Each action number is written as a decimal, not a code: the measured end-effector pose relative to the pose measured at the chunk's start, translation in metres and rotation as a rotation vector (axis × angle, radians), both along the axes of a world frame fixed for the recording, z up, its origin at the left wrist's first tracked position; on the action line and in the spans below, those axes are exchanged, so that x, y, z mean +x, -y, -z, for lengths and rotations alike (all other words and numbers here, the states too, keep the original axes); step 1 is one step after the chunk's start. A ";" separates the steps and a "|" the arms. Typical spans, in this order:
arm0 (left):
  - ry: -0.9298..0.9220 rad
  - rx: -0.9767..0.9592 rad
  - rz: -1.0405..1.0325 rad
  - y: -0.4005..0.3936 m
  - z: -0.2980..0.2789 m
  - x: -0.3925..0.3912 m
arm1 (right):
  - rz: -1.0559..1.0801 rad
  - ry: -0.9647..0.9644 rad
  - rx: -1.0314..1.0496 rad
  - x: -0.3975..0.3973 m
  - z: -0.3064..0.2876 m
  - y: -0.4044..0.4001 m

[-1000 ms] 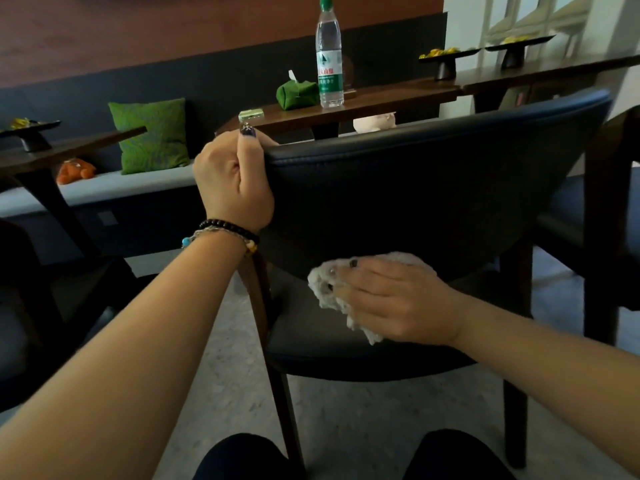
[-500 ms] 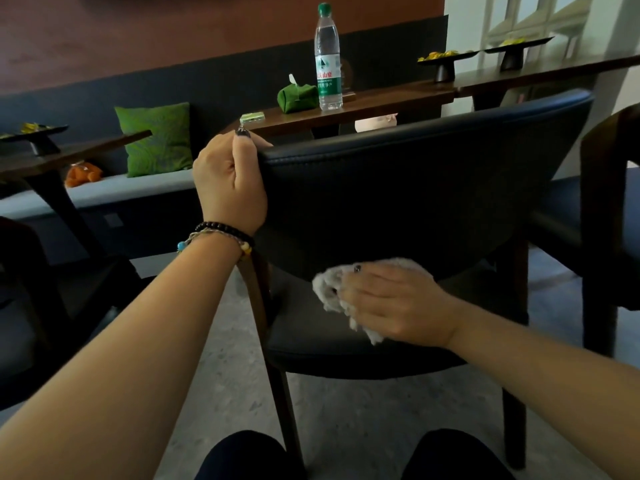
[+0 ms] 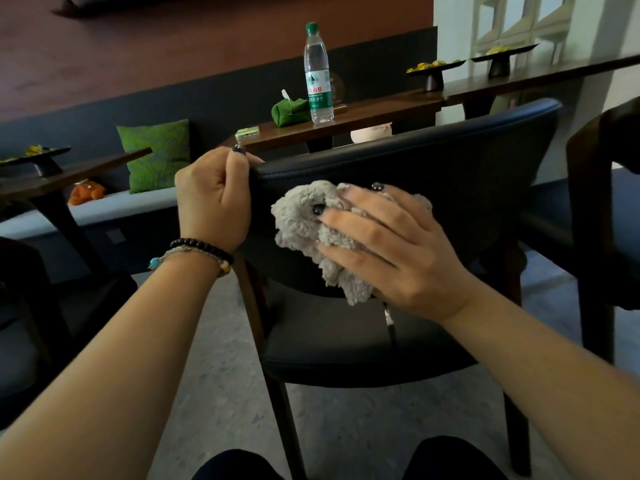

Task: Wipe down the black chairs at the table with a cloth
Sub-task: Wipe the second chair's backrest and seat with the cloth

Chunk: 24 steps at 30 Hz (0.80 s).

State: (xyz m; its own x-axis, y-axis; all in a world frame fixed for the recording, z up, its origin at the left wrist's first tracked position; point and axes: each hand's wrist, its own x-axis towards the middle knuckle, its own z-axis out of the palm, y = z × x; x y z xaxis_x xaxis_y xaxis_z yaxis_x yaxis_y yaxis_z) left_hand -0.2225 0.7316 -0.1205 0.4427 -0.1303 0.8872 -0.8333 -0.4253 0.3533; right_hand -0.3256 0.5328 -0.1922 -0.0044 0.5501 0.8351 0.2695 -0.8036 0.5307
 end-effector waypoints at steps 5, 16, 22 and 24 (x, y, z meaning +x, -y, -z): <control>0.164 0.387 0.023 0.047 -0.028 -0.043 | -0.083 0.097 0.405 0.002 0.013 -0.007; 0.339 0.417 -0.221 0.086 -0.028 -0.071 | -0.226 0.183 0.903 0.000 0.016 0.010; 0.391 0.355 -0.208 0.089 -0.025 -0.070 | -0.243 0.228 1.081 0.000 0.002 0.025; 0.404 0.337 -0.209 0.091 -0.024 -0.070 | -0.314 0.234 1.274 -0.001 -0.007 0.034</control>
